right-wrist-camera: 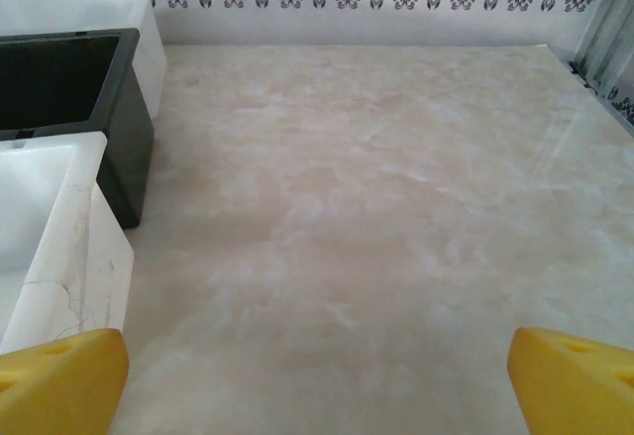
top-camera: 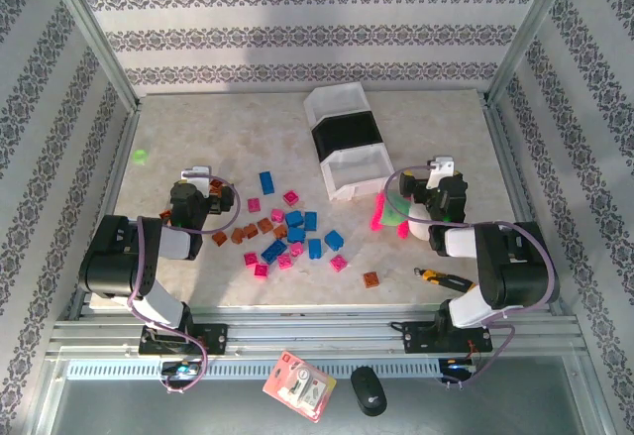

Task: Sort the legos into containers by color
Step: Move the container to the top-center of the table.

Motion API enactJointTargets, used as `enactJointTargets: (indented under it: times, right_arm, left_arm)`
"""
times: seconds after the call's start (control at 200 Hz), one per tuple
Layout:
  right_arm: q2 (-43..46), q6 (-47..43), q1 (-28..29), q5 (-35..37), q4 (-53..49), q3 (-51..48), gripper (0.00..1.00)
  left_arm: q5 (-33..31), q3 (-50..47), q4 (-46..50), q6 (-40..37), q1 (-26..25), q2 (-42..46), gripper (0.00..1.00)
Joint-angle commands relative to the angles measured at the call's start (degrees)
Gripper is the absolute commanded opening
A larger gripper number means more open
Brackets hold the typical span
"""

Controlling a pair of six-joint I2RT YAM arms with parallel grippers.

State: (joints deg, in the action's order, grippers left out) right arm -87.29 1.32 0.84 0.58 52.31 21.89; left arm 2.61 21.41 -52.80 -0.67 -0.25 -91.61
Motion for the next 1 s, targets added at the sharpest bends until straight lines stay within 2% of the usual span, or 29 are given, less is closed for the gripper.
enactJointTargets:
  times: [0.0, 0.38, 0.51, 0.689, 0.839, 0.894, 0.994]
  right_arm:
    - [-0.3, 0.6, -0.7, -0.7, 1.2, 0.0, 0.98]
    - [-0.3, 0.7, -0.6, -0.6, 1.2, 0.0, 0.98]
    - [-0.3, 0.8, -0.7, -0.6, 1.2, -0.1, 0.98]
    - [-0.3, 0.7, -0.7, -0.6, 1.2, 0.0, 0.98]
    - [0.8, 0.8, -0.3, 0.8, 1.0, -0.3, 0.98]
    - [2.3, 0.5, 0.0, 1.1, 0.3, -0.5, 0.98]
    - [6.2, -0.2, 0.5, 1.4, -3.3, -0.5, 0.98]
  left_arm:
    - [0.3, 0.9, -1.4, -0.1, 0.3, 0.4, 0.99]
    - [0.1, 0.7, -1.7, 0.0, 0.4, 0.4, 0.99]
    - [-3.8, 0.3, -2.5, 1.2, 0.3, 0.4, 0.99]
    - [-4.4, 0.2, -2.7, 1.5, 0.3, 0.4, 0.99]
    - [-6.7, -2.5, -6.9, 2.3, 0.3, 1.5, 0.99]
    - [-7.6, -2.6, -5.0, 2.5, 0.3, 4.0, 0.99]
    - [-6.4, -0.7, 4.2, 1.6, 0.0, 10.4, 0.99]
